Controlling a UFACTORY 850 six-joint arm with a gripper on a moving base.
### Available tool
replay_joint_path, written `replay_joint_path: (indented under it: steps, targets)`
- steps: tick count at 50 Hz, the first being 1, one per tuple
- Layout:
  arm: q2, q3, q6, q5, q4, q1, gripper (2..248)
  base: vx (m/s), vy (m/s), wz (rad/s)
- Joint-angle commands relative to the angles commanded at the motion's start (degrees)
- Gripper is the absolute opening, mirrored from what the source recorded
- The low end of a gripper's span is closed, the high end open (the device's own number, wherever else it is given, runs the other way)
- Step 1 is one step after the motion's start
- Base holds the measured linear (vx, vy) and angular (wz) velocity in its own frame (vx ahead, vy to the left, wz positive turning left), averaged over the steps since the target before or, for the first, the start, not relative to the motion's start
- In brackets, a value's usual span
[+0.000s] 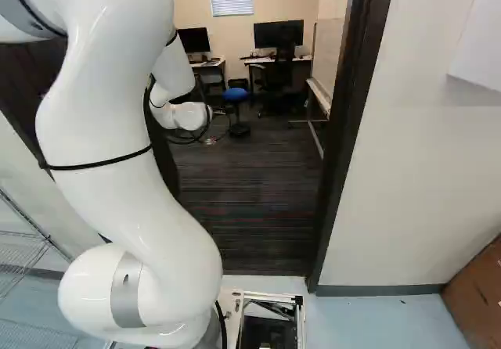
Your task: Open the door and move inside
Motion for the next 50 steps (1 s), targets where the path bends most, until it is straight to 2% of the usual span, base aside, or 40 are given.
replay_joint_path:
  steps: [24, 50]
  targets:
    - [6.0, 8.1, 0.0, 2.0, 0.0, -2.1, 247, 0.000, 0.000, 0.000]
    - [15.4, 20.8, 0.0, 5.1, -0.1, -5.5, 247, 0.000, 0.000, 0.000]
